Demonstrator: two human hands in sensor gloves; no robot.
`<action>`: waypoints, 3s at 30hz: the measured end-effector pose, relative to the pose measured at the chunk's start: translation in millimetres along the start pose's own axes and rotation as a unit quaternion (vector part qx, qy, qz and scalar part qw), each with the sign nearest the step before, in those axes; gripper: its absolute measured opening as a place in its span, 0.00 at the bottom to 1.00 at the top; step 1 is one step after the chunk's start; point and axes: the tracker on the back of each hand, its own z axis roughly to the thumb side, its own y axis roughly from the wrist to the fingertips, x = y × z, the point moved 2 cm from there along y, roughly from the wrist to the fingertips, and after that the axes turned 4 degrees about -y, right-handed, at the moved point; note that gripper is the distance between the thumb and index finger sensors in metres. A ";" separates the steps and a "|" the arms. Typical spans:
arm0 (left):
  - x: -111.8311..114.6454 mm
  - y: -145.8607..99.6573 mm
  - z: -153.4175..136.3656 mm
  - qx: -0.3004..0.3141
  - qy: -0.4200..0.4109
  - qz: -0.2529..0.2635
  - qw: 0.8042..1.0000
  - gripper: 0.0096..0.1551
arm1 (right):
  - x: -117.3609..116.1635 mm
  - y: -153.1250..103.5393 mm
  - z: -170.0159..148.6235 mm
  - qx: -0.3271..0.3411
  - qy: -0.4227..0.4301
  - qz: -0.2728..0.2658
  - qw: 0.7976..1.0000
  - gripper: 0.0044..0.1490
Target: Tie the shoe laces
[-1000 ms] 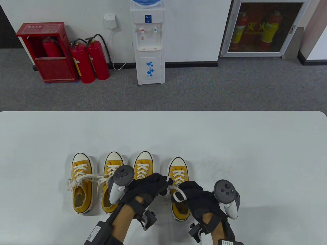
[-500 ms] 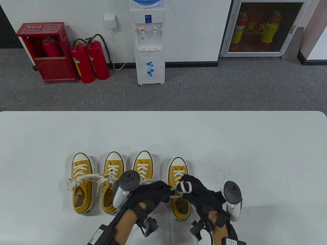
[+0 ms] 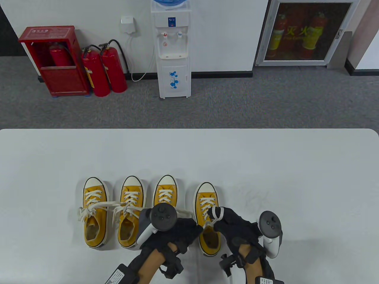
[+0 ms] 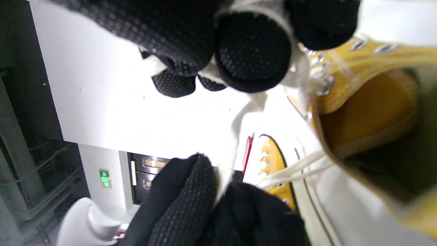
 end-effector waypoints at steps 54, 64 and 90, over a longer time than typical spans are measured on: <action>-22.3 -16.4 -9.8 0.017 -0.088 0.141 0.986 0.35 | 11.8 -9.4 19.8 0.022 -0.132 -0.012 0.991 0.32; -16.3 -15.2 -4.7 0.039 -0.117 0.135 0.983 0.37 | -1.2 -10.2 27.9 0.052 -0.173 0.018 0.983 0.30; -1.1 -10.8 11.3 0.031 -0.064 0.138 0.988 0.20 | -25.4 -14.2 41.3 0.081 -0.292 0.042 0.952 0.25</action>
